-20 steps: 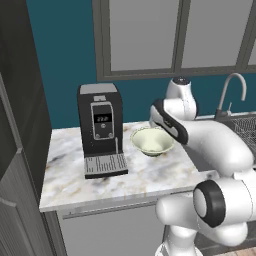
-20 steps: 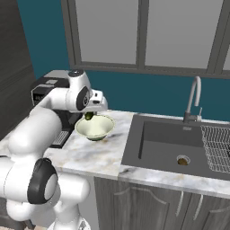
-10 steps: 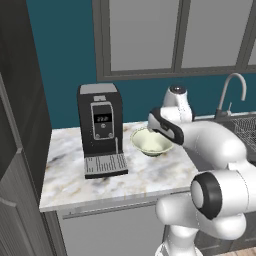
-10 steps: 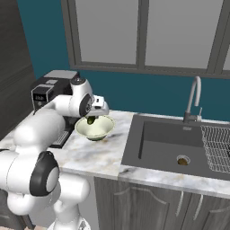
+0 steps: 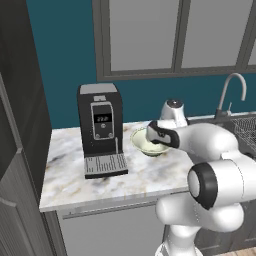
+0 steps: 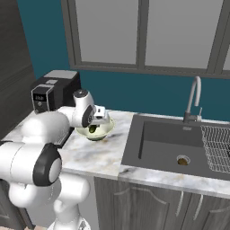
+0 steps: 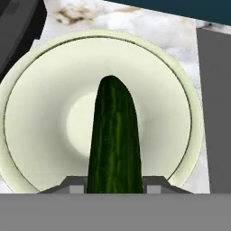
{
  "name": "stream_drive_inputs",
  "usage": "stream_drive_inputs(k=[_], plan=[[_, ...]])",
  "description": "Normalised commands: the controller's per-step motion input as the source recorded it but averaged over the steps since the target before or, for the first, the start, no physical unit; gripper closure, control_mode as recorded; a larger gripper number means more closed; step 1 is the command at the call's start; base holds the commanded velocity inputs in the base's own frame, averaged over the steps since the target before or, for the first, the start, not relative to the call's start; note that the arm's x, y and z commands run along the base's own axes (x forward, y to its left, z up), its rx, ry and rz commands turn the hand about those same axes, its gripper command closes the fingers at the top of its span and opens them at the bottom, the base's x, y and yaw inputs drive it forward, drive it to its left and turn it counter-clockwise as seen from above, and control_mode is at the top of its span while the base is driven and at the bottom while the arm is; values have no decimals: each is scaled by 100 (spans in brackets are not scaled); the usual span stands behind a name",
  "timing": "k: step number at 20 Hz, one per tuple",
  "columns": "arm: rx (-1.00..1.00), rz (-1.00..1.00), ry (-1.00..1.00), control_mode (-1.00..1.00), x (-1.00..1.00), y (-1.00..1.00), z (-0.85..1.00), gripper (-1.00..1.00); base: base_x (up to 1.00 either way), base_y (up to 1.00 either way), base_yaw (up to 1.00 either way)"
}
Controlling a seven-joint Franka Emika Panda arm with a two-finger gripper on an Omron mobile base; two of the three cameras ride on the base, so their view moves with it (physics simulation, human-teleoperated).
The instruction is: Pick the cucumbers from the cabinet and place them in one bowl. Pick the kiwi from the sink and place it in the other bowl.
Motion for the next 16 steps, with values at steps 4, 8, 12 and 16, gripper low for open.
stream_drive_inputs(k=[4, 8, 12, 16], plan=[[0, 0, 0, -100, 38, 4, -34, 100, 0, 0, 0], [0, 0, 0, -100, 37, 5, -23, 100, 0, 0, 0], [0, 0, 0, -100, 43, 5, -25, 100, 0, 0, 0], [1, 0, 0, -100, 43, 0, -27, 100, 0, 0, 0]])
